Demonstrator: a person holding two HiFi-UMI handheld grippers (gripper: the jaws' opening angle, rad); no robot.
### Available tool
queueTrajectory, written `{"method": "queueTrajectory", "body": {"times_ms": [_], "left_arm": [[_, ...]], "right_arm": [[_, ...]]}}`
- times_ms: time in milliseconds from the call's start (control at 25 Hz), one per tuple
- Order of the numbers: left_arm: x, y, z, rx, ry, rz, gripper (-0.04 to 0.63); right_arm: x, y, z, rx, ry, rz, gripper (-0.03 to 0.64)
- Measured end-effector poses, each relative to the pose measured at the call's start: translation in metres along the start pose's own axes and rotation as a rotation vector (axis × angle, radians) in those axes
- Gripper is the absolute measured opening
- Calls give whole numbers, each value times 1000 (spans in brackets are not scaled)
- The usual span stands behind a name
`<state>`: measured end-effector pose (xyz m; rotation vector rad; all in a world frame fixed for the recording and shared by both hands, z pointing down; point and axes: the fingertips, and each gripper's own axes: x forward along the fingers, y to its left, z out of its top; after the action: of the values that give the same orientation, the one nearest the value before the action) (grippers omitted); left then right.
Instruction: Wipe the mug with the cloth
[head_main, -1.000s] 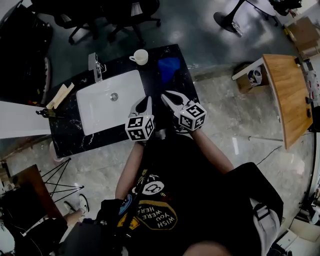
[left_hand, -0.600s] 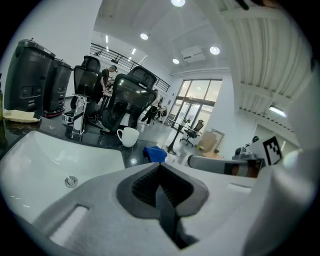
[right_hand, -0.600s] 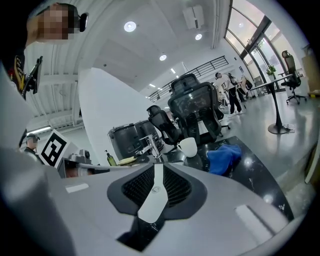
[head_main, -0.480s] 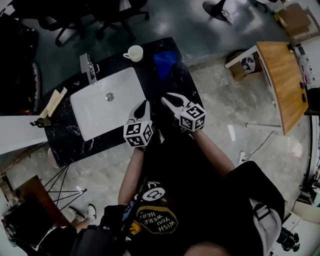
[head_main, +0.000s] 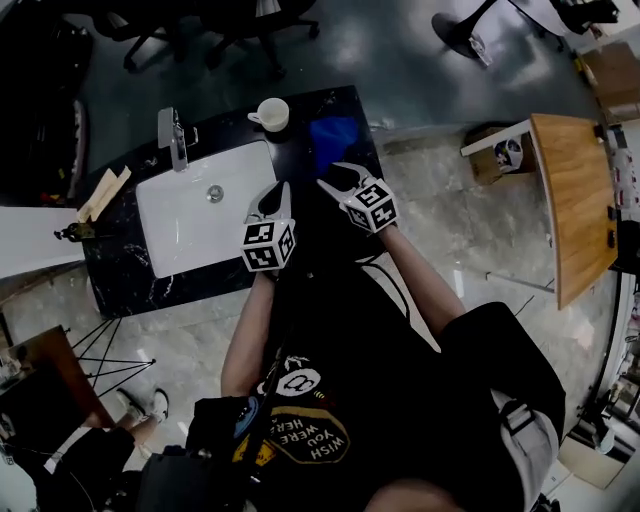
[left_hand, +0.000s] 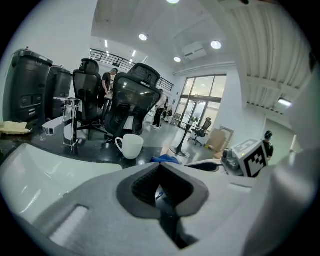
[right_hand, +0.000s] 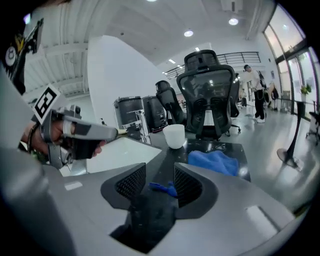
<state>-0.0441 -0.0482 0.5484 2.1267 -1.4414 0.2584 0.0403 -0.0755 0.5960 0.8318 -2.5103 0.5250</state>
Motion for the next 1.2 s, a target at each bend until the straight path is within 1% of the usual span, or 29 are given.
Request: {"method": "queueTrajectory", "body": {"times_ms": [80,160,240,280,320,400,440,480,560,600,640,680,760,840,880,960,1080,1160,1200], "left_arm": [[12,4,5,2,-2,20,4],[23,8,13,17,-11,31,5],[31,15,19,27,-16,36,5],[34,19,21,28,-15,37,5],[37,22,21,27,-12,36,5],[42,29,22,21,-4,30,5],[44,32,22,17,2,25,4],[46,35,21,14,7,17,5],[49,39,20,12,14,1,5],[52,43,20,11,18,-5,5],[55,47,19,7,22,-7,5],[59,53,20,-1,25,-7,5],[66,65,24,-12,24,-2,5],[77,75,33,-6,14,-1,5],[84,80,40,0,4,-4,5],[99,95,54,11,-19,-9,5],[123,115,80,30,-49,-14,5],[140,121,95,43,-70,-40,5],[148,122,100,38,-77,-66,5]], "right_arm": [[8,-28,-2,-63,20,-36,171],[18,-55,1,-103,23,-77,198],[29,-71,9,-151,33,-106,218],[36,-77,9,-186,55,-117,234],[44,-82,6,-229,94,-125,249],[61,-91,-9,-306,204,-123,279],[69,-93,-17,-318,249,-109,296],[75,-94,-23,-303,271,-93,296],[82,-96,-27,-250,262,-82,248],[82,-97,-26,-248,262,-84,176],[83,-98,-25,-252,267,-82,123],[85,-98,-23,-243,270,-70,108],[89,-95,-12,-168,239,-22,98],[95,-92,5,-78,174,18,97],[101,-90,14,-61,148,27,97],[117,-90,34,-75,124,23,98],[136,-102,62,-77,99,-33,100],[144,-112,77,-76,83,-58,100],[149,-115,82,-79,79,-60,101]]}}
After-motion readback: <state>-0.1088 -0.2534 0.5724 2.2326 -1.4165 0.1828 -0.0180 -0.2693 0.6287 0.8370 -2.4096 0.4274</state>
